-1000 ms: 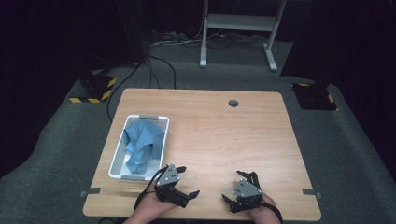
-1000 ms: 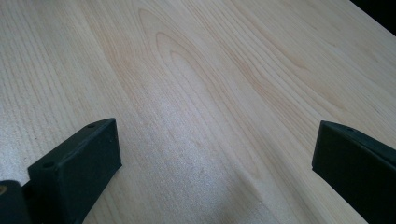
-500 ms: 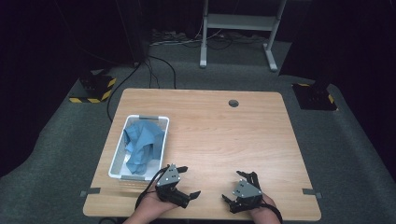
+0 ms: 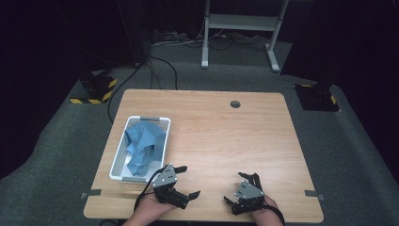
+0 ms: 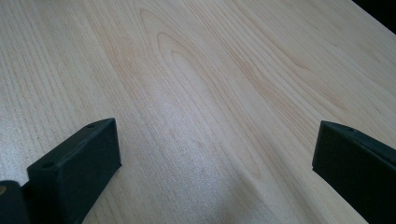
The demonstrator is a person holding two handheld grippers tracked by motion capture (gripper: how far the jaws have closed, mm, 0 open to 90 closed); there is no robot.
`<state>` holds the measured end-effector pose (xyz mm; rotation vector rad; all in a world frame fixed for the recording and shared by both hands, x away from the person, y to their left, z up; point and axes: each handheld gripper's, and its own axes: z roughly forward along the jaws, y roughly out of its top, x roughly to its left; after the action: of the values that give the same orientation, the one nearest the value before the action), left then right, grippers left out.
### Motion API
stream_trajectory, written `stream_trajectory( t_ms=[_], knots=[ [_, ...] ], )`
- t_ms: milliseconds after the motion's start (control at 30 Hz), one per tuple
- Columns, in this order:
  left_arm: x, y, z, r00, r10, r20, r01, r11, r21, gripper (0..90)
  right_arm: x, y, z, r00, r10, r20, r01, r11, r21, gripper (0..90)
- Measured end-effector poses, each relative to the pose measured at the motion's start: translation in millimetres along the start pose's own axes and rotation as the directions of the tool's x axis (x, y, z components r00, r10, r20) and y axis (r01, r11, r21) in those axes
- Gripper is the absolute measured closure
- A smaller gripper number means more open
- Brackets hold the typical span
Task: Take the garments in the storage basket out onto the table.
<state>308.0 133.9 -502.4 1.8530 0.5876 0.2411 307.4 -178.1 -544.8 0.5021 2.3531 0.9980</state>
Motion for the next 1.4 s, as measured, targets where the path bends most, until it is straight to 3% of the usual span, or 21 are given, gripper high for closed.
stream_trajectory(
  t_ms=[567, 800, 1200, 1333, 1400],
  knots=[
    [8.2, 8.4, -22.9, 0.9985, -0.011, -0.054, 0.01, 0.9997, -0.022, 0.3, 0.1, 0.0, 0.0, 1.0, -0.001, 0.0, 0.001, 1.0, -0.001, 0.5],
    [12.8, 12.5, -32.4, 0.9951, -0.002, -0.099, 0.003, 1.0, 0.006, 0.3, 0.1, 0.0, -0.1, 1.0, -0.001, 0.001, 0.001, 1.0, 0.0, 0.5],
    [26.2, 17.4, -55.1, 0.9775, -0.017, -0.21, 0.017, 0.9999, -0.001, 0.3, 0.1, 0.0, 0.0, 1.0, 0.0, 0.0, 0.0, 1.0, -0.001, 0.5],
    [31.9, 17.7, -63.2, 0.9689, -0.028, -0.246, 0.027, 0.9996, -0.005, 0.5, 0.2, 0.0, 0.0, 1.0, 0.0, 0.0, 0.0, 1.0, -0.001, 0.5],
    [35.3, 17.9, -67.6, 0.9614, -0.04, -0.272, 0.04, 0.9992, -0.009, 0.5, 0.1, 0.0, 0.0, 1.0, 0.0, 0.0, 0.0, 1.0, -0.001, 0.4]
  ],
)
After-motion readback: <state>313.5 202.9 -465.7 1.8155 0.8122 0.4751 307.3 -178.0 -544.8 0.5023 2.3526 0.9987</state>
